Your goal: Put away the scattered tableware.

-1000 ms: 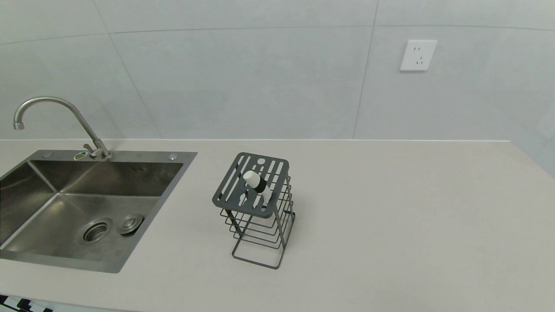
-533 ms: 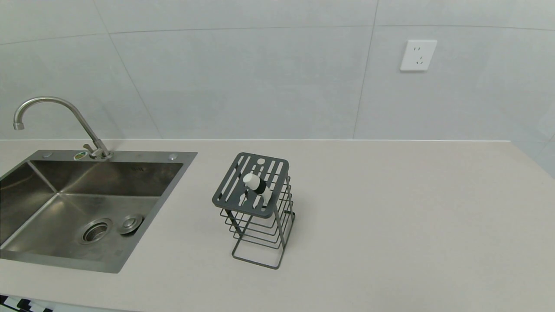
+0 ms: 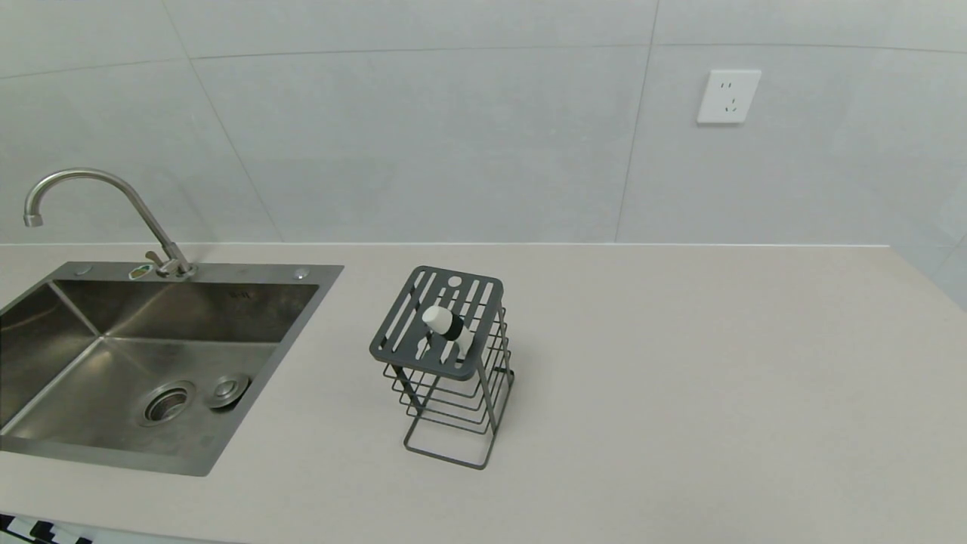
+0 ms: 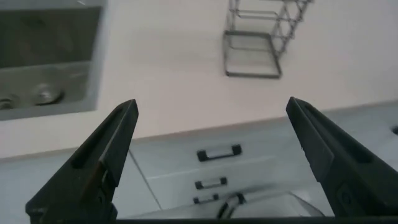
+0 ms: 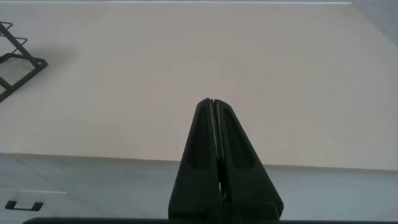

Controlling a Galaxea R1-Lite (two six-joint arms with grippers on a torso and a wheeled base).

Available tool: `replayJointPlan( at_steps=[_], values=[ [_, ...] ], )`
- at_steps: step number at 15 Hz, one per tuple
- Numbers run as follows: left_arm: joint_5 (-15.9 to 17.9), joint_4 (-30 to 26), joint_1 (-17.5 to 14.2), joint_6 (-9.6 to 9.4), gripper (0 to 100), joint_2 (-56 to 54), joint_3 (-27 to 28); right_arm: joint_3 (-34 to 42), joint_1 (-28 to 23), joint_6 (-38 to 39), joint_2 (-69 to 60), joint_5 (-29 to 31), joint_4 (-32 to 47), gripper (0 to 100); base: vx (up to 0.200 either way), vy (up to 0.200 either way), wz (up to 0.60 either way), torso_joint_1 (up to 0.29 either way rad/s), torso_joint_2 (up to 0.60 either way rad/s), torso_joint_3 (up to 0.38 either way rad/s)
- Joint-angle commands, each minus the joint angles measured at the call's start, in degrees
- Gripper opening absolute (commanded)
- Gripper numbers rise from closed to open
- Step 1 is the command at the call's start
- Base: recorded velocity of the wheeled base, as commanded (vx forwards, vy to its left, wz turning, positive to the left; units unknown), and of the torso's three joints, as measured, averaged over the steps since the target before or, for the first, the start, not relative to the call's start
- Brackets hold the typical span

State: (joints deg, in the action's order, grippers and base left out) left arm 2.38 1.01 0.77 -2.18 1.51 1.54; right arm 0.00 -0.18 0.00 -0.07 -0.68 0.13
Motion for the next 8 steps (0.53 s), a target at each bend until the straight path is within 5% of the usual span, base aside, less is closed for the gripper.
replayJointPlan(
  at_steps=[1,3,5,8],
  values=[
    [-2.64,1.54,-1.12,-1.51,100,-1.51,-1.45,0.0,0.01,0.0,0.07,-0.02,0.04,0,0.0,0.0,0.0,0.0,0.0,0.0],
    [-12.84,1.62,-1.12,-1.86,100,-1.51,-1.45,0.0,0.01,0.0,0.07,-0.02,0.04,0,0.0,0.0,0.0,0.0,0.0,0.0],
    [-14.15,1.45,-1.12,-0.19,100,-1.51,-1.45,0.0,0.01,0.0,0.07,-0.02,0.04,0,0.0,0.0,0.0,0.0,0.0,0.0],
    [-10.11,1.27,-1.03,-1.16,100,-1.51,-1.45,0.0,0.01,0.09,0.07,-0.02,0.04,0,0.0,0.0,0.0,0.0,0.0,0.0]
  ],
)
